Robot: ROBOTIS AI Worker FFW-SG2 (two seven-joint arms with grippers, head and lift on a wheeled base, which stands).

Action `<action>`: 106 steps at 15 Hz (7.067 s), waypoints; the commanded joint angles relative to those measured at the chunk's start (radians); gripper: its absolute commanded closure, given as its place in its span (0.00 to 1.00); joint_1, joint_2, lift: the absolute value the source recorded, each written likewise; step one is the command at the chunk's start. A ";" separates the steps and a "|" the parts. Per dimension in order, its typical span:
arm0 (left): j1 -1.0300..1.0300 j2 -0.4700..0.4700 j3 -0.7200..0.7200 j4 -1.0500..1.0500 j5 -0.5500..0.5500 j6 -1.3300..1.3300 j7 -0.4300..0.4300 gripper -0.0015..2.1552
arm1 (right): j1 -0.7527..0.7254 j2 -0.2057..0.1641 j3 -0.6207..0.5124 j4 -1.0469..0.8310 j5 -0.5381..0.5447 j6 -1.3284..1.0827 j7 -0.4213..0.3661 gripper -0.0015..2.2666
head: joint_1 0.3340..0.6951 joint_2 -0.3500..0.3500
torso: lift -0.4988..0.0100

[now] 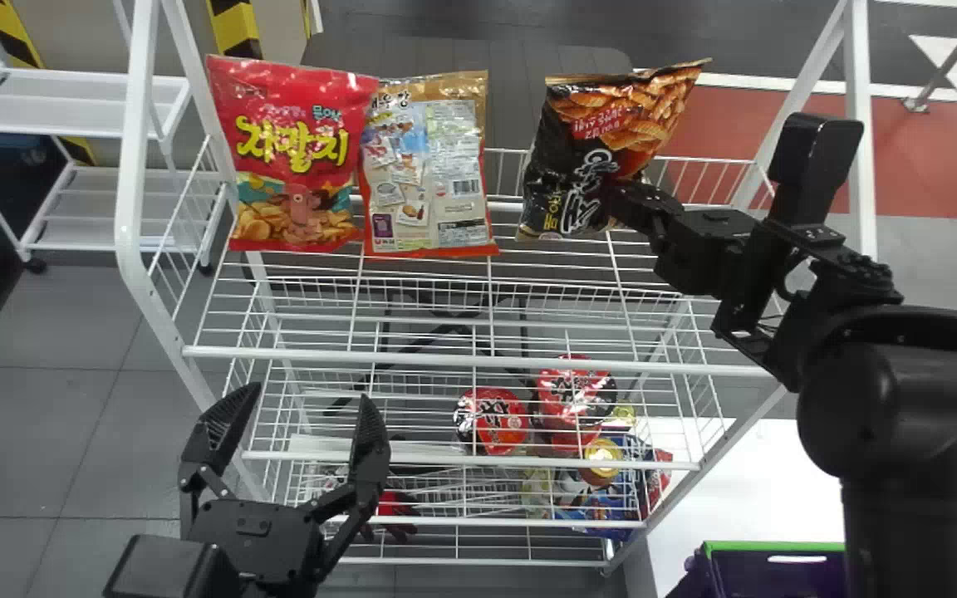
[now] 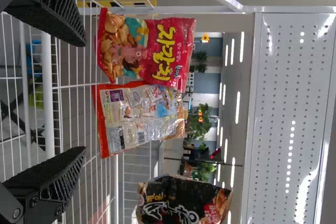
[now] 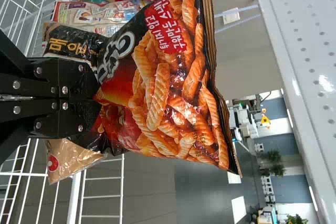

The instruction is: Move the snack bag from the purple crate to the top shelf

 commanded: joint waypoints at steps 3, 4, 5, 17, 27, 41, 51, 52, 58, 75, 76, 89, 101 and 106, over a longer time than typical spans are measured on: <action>-0.004 -0.002 -0.001 0.008 0.003 -0.016 0.000 0.05 | -0.037 0.001 0.017 0.079 0.022 -0.029 -0.028 0.73 | 1.00 0.41 | 0.98; -0.004 -0.002 -0.001 0.008 0.003 -0.016 0.000 0.05 | -0.046 0.001 0.017 0.099 0.022 -0.032 -0.033 0.73 | 1.00 0.41 | 0.98; -0.004 0.002 0.000 0.008 0.003 -0.025 0.002 0.05 | -0.057 0.001 0.016 0.125 0.022 -0.041 -0.034 0.73 | 1.00 0.41 | 0.98; -0.010 0.009 0.026 0.011 0.028 -0.049 0.002 0.05 | -0.143 0.001 0.050 0.390 0.019 -0.235 -0.129 0.73 | 1.00 0.42 | 0.98; -0.038 0.011 0.039 0.037 0.054 -0.053 -0.008 0.05 | -0.212 0.001 0.051 0.570 -0.010 -0.342 -0.151 0.72 | 1.00 0.45 | 0.98; -0.058 0.006 0.045 0.060 0.064 -0.049 -0.015 0.05 | -0.204 0.001 0.059 0.596 -0.082 -0.354 -0.156 0.68 | 1.00 0.47 | 0.98; -0.050 0.011 0.034 0.050 0.057 -0.049 -0.008 0.05 | -0.149 0.001 0.073 0.516 -0.073 -0.308 -0.183 0.44 | 1.00 0.46 | 0.98; -0.047 0.011 0.034 0.048 0.057 -0.049 -0.006 0.05 | -0.147 0.001 0.073 0.516 -0.070 -0.308 -0.185 0.32 | 1.00 0.47 | 0.98; -0.044 0.011 0.028 0.042 0.048 -0.046 -0.003 0.05 | -0.132 0.001 0.076 0.496 -0.066 -0.308 -0.197 0.06 | 1.00 0.46 | 0.98; -0.036 0.012 0.037 0.019 0.057 -0.046 -0.008 0.05 | 0.428 0.001 -0.050 -0.364 -0.054 -0.063 -0.005 0.07 | 1.00 0.50 | 0.98; -0.038 0.012 0.032 0.019 0.055 -0.046 -0.008 0.05 | 0.475 0.001 -0.098 -0.392 -0.086 -0.072 0.012 0.07 | 1.00 0.48 | 0.98; 0.020 -0.008 0.017 -0.024 0.014 -0.053 0.040 0.05 | 0.749 0.001 -0.328 -0.082 -0.197 -0.891 0.116 0.08 | 1.00 0.06 | 0.98; 0.037 -0.023 0.043 -0.056 0.009 -0.077 0.057 0.05 | 0.824 0.001 -0.164 -0.110 -0.145 -1.069 0.039 0.08 | 1.00 0.23 | 0.98; 0.047 -0.023 0.045 -0.062 0.005 -0.083 0.057 0.05 | 0.828 0.001 -0.168 -0.110 -0.157 -1.091 0.042 0.08 | 1.00 0.22 | 0.98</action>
